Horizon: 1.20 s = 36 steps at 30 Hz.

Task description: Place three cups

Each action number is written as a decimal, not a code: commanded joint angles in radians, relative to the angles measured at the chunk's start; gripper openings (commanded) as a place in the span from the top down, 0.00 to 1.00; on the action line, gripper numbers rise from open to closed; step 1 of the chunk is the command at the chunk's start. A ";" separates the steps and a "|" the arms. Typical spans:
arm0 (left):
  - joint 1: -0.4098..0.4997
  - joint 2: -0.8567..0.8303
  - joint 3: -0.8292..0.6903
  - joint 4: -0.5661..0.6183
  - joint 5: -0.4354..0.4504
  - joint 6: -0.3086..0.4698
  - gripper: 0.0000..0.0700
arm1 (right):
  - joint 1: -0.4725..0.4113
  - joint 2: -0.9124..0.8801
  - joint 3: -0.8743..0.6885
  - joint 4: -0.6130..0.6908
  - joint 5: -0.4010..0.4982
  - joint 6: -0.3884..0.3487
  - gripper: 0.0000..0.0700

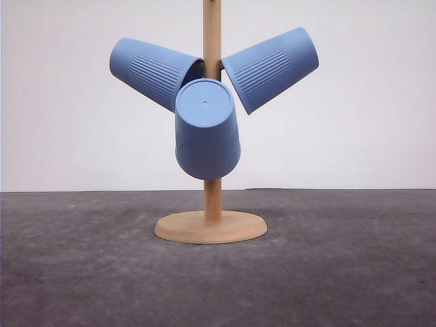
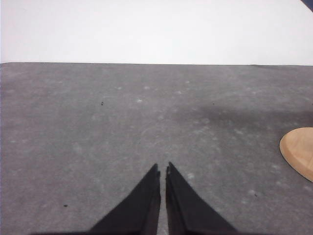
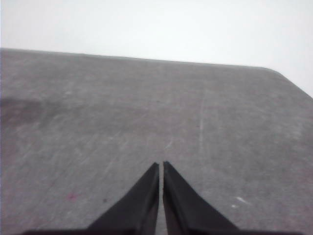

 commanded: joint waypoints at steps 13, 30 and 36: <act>0.000 -0.002 -0.013 0.012 0.001 -0.001 1.00 | -0.001 0.000 -0.001 0.021 0.003 0.020 0.99; 0.000 -0.002 -0.013 0.012 0.001 -0.001 1.00 | -0.001 0.000 -0.001 0.021 0.003 0.020 0.99; 0.000 -0.002 -0.013 0.012 0.001 -0.001 1.00 | -0.001 0.000 -0.001 0.021 0.003 0.020 0.99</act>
